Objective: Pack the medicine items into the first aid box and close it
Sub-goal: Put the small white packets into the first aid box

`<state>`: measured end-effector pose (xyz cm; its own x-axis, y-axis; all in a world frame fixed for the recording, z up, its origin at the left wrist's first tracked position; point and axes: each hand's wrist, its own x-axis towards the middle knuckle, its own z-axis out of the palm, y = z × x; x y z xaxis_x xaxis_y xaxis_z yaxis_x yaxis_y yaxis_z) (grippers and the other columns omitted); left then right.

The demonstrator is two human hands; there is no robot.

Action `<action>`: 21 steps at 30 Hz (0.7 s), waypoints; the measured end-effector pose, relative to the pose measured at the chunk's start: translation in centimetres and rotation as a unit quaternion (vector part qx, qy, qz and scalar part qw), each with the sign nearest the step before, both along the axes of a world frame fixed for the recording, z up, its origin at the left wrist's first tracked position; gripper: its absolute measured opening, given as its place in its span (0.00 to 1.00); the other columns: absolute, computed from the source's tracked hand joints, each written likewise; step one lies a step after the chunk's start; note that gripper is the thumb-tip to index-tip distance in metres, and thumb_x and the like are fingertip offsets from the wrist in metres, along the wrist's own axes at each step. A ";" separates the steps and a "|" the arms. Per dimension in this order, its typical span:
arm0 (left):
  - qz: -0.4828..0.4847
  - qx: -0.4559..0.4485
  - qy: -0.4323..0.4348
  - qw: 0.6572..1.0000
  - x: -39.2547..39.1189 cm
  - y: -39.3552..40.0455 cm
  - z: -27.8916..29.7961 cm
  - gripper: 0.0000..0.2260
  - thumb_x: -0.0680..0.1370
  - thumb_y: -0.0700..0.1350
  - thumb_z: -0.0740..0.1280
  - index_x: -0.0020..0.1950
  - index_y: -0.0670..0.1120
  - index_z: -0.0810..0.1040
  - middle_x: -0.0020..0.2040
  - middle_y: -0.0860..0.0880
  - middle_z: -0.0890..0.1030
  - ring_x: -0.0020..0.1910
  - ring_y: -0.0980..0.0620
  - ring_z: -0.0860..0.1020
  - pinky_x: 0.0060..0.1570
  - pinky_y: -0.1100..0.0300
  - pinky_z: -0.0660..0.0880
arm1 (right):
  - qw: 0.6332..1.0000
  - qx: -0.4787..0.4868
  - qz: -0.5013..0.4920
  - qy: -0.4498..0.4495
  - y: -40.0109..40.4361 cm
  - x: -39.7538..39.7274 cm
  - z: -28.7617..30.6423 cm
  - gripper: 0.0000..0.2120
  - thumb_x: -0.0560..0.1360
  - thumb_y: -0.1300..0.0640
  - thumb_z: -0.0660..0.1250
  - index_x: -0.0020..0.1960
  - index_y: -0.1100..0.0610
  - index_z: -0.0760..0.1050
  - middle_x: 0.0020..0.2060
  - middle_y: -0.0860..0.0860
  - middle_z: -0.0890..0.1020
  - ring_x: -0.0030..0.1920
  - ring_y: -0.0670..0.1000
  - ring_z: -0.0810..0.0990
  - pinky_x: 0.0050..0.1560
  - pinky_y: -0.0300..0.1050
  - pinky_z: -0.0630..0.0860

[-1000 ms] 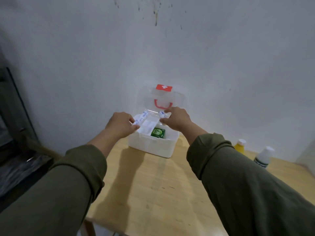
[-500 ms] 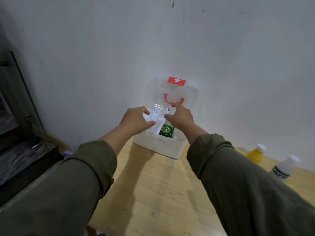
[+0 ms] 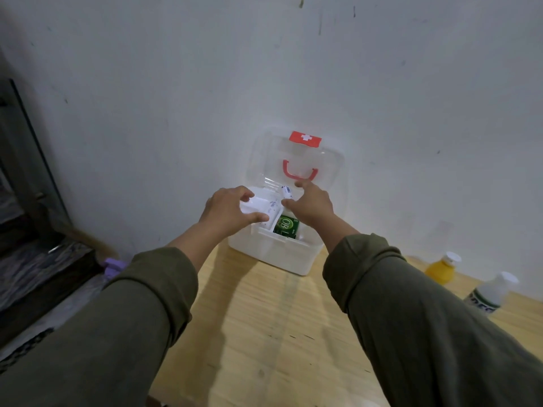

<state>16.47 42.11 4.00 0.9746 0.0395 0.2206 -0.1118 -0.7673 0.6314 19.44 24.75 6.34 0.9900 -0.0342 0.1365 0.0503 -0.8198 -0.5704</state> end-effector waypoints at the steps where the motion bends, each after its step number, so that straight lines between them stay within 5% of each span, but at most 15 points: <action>1: 0.008 0.012 0.004 1.000 0.1 0.6 -0.1 0.33 0.64 0.62 0.73 0.65 0.50 0.73 0.63 0.49 0.77 0.65 0.47 0.71 0.63 0.50 0.68 | 1.000 0.000 0.003 0.003 0.2 0.0 0.0 0.28 0.73 0.49 0.69 0.70 0.54 0.66 0.67 0.53 0.73 0.64 0.56 0.74 0.62 0.50 0.72; 6: 0.010 -0.001 0.084 0.996 0.2 2.9 -0.2 0.42 0.64 0.61 0.74 0.73 0.48 0.64 0.71 0.47 0.69 0.71 0.44 0.65 0.67 0.50 0.64 | 0.999 -0.003 0.040 0.028 1.9 0.4 0.4 0.23 0.72 0.49 0.70 0.65 0.55 0.73 0.61 0.54 0.79 0.56 0.54 0.78 0.57 0.51 0.77; 12: -0.032 -0.038 0.090 0.995 -0.1 3.4 -0.6 0.34 0.65 0.58 0.75 0.68 0.53 0.71 0.65 0.50 0.76 0.64 0.48 0.73 0.53 0.60 0.67 | 0.994 -0.051 0.088 0.029 4.1 0.5 -0.1 0.18 0.71 0.47 0.70 0.56 0.56 0.80 0.53 0.53 0.83 0.58 0.56 0.74 0.58 0.53 0.74; 21: -0.031 -0.061 0.070 0.995 -0.3 3.7 -0.7 0.32 0.64 0.57 0.76 0.66 0.53 0.73 0.65 0.51 0.77 0.64 0.50 0.72 0.52 0.62 0.66 | 0.981 -0.161 0.095 0.045 5.1 0.0 -0.5 0.20 0.70 0.42 0.70 0.58 0.51 0.80 0.57 0.52 0.78 0.63 0.56 0.65 0.56 0.48 0.67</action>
<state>16.22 45.82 3.28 0.9969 -0.0042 0.0792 -0.0610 -0.6778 0.7327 19.40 29.87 5.82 0.9831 0.1821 0.0213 0.1803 -0.9393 -0.2919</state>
